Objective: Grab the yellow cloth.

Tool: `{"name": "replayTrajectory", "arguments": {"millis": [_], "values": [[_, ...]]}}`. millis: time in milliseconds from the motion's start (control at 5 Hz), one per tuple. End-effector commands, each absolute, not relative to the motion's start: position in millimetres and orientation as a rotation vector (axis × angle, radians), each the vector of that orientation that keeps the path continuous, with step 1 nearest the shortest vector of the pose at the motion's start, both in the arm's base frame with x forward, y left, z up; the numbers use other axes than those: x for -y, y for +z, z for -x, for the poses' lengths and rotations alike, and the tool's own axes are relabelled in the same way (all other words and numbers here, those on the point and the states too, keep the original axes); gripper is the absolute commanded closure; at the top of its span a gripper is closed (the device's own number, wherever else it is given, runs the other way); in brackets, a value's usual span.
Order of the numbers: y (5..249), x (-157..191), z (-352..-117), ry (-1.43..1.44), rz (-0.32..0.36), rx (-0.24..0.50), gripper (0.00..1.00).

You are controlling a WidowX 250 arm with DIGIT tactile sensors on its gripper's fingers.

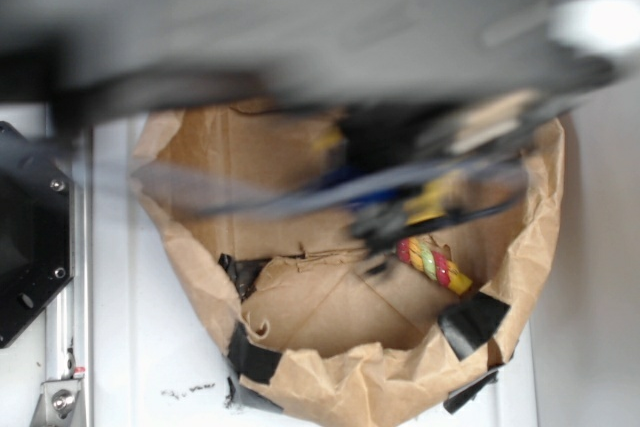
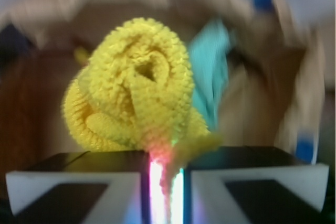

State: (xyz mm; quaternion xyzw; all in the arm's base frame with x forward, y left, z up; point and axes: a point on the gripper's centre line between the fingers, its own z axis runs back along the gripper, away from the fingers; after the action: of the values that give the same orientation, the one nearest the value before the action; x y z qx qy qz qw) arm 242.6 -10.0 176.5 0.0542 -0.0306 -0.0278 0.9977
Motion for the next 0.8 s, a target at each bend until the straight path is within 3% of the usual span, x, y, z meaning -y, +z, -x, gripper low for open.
{"name": "replayTrajectory", "arguments": {"millis": [0,200,600], "values": [[202,26,-205,-0.049,-0.086,0.149,1.00],[200,24,-203,-0.012,-0.077,0.147,1.00],[191,5,-219,0.098,-0.089,0.131,1.00]]}}
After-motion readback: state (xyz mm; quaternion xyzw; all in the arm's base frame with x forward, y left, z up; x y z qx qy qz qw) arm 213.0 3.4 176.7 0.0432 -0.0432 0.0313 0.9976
